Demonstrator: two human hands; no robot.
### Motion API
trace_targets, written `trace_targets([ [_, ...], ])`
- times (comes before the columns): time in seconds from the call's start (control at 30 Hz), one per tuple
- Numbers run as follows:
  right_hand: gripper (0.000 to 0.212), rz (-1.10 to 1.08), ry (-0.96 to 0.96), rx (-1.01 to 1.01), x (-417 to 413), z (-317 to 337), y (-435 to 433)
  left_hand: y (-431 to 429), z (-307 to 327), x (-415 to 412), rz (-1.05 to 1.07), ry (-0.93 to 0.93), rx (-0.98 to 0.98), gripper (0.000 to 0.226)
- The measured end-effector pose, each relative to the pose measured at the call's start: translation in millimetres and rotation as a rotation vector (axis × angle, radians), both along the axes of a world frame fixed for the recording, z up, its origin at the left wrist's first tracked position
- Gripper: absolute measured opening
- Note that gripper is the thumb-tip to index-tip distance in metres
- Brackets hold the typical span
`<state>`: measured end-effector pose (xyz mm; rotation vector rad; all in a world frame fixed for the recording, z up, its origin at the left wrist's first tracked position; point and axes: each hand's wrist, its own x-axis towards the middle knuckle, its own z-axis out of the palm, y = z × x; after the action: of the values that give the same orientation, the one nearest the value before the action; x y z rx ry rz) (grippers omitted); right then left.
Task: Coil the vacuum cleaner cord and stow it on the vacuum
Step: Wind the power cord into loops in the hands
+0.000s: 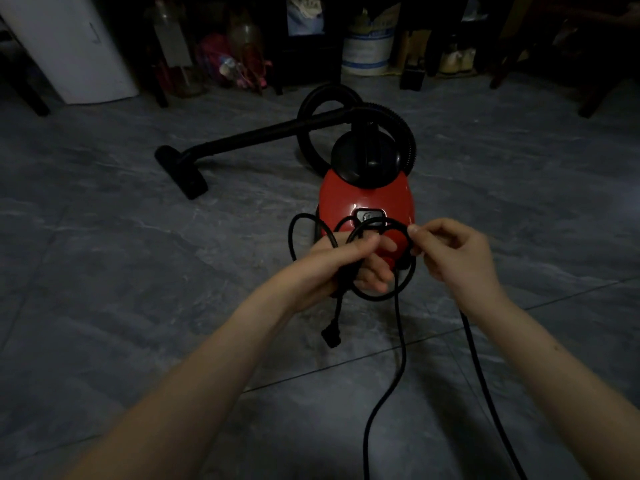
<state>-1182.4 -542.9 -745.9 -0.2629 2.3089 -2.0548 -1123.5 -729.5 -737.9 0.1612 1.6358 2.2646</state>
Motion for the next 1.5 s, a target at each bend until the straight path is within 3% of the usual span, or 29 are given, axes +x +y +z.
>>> trace_targets([
  [0.13, 0.022, -0.067, 0.024, 0.03, 0.1, -3.6, -0.8, 3.4, -3.3, -2.4, 0.076, -0.045, 0.027, 0.026],
  [0.4, 0.03, 0.031, 0.043, 0.046, 7.7, -21.5, 0.7, 1.1, -6.6, -2.7, 0.113, -0.061, 0.143, 0.027],
  [0.63, 0.038, 0.043, -0.098, -0.016, 29.1, -62.5, 19.8, -18.3, 2.3, -11.7, 0.288, -0.042, 0.352, 0.026],
  [0.97, 0.024, 0.05, -0.09, 0.076, 27.5, -65.6, 16.6, -20.0, -4.0, -15.2, 0.376, 0.005, 0.201, 0.03],
  [1.27, 0.018, 0.117, -0.062, 0.049, 11.9, -39.4, 6.9, -10.8, -7.4, -1.0, 0.112, 0.098, -0.188, 0.027],
  [1.5, 0.029, 0.22, 0.135, -0.028, 13.5, -22.2, 1.9, -3.6, -6.9, -1.2, 0.19, 0.087, -0.143, 0.031],
])
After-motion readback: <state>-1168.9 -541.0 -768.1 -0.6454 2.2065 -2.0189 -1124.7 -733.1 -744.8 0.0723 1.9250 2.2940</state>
